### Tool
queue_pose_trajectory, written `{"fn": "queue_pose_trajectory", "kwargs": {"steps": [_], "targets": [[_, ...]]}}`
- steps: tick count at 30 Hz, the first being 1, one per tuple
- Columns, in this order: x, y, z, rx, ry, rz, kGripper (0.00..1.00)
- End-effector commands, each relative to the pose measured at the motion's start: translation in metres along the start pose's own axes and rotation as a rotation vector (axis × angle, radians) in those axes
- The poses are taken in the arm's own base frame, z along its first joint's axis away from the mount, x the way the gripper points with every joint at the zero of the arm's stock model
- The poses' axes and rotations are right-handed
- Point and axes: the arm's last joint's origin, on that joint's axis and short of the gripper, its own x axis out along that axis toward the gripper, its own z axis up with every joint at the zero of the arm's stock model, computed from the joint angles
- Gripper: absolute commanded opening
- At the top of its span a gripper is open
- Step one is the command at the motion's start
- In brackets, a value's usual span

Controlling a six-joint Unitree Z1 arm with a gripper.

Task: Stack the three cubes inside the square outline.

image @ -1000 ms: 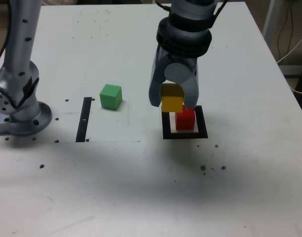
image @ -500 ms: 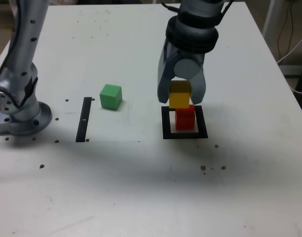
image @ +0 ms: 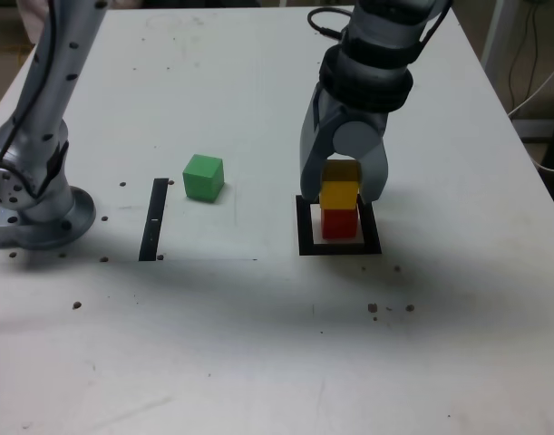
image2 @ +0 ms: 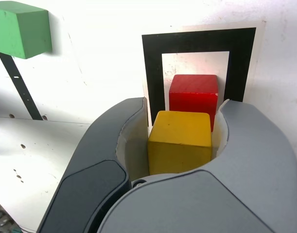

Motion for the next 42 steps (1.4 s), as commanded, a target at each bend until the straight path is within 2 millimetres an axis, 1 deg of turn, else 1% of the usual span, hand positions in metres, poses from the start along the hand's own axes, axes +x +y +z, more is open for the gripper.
{"fn": "queue_pose_trajectory", "kwargs": {"steps": [1,18,20,21,22,27,29,31,34,42], "targets": [[0.002,0.0,0.003,0.003,0.004,-0.003,0.33],[0.01,0.003,0.012,0.008,0.015,-0.009,0.33],[0.01,0.004,0.013,0.01,0.015,-0.01,0.35],[0.011,0.005,0.013,0.012,0.015,-0.01,0.38],[0.011,0.006,0.013,0.015,0.014,-0.011,0.44],[0.012,0.007,0.014,0.035,0.01,-0.015,0.83],[0.012,0.008,0.014,0.038,0.011,-0.016,0.92],[0.012,0.008,0.013,0.039,0.013,-0.016,0.96],[0.012,0.008,0.012,0.038,0.017,-0.015,0.99],[0.007,0.01,0.004,0.038,0.015,-0.009,0.99]]}}
